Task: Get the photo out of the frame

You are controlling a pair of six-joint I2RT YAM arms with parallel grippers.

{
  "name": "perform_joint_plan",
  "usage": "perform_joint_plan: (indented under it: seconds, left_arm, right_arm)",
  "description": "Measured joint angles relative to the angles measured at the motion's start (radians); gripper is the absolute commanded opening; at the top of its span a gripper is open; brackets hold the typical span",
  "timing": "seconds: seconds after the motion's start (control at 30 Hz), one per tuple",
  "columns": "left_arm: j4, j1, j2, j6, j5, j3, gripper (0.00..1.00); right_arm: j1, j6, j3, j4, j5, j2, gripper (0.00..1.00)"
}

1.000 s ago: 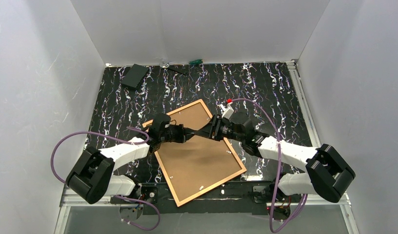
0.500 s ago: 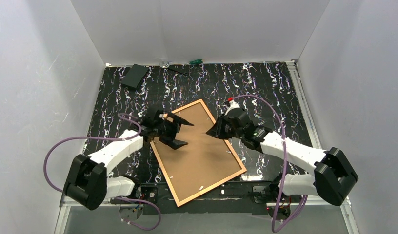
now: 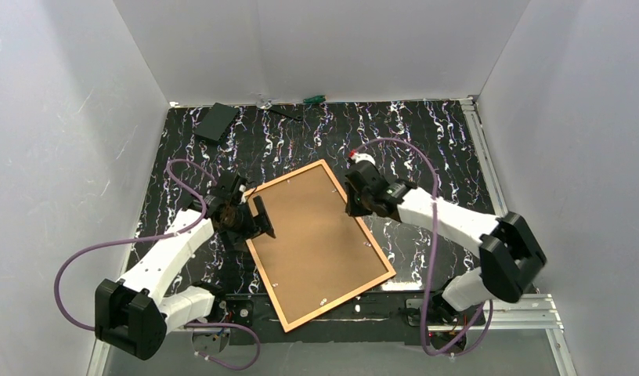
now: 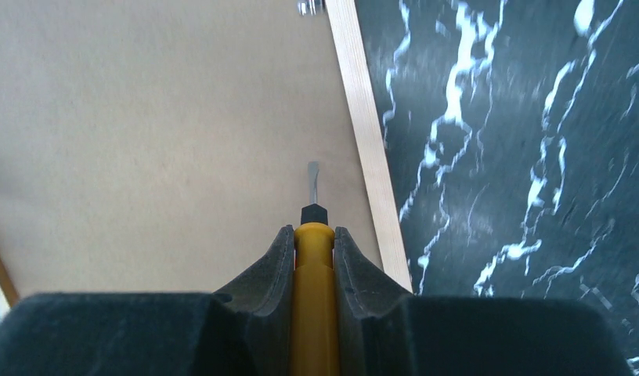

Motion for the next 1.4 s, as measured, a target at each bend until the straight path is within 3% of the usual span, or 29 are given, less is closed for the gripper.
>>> perform_joint_plan:
  seconds: [0.23, 0.53, 0.63, 0.7, 0.77, 0.93, 1.17, 1.23, 1.4]
  left_arm:
    - [0.006, 0.000, -0.017, 0.023, -0.023, -0.106, 0.84]
    - [0.112, 0.002, 0.060, -0.011, -0.044, -0.167, 0.49]
    - [0.135, 0.002, 0.061, -0.021, -0.053, -0.186, 0.51]
    - [0.141, 0.002, 0.063, -0.028, -0.060, -0.192, 0.63]
    - [0.143, 0.002, 0.069, -0.037, -0.066, -0.195, 0.69]
    - [0.147, 0.002, 0.074, -0.056, -0.075, -0.215, 0.68]
    - [0.160, 0.002, 0.111, -0.071, -0.084, -0.229, 0.50]
    - [0.166, 0.002, 0.127, -0.073, -0.087, -0.229, 0.37]
    - [0.175, 0.002, 0.141, -0.060, -0.091, -0.228, 0.21]
  right_arm:
    - [0.000, -0.077, 0.192, -0.036, 0.076, 0.168, 0.01]
    - [0.000, -0.097, 0.243, -0.036, 0.099, 0.240, 0.01]
    - [0.000, -0.098, 0.242, -0.031, 0.113, 0.240, 0.01]
    - [0.000, -0.098, 0.241, -0.026, 0.119, 0.240, 0.01]
    - [0.000, -0.098, 0.241, -0.018, 0.123, 0.240, 0.01]
    - [0.000, -0.106, 0.239, 0.011, 0.124, 0.243, 0.01]
    - [0.001, -0.129, 0.241, 0.047, 0.143, 0.293, 0.01]
    - [0.001, -0.133, 0.241, 0.052, 0.147, 0.296, 0.01]
    - [0.000, -0.146, 0.226, 0.089, 0.171, 0.299, 0.01]
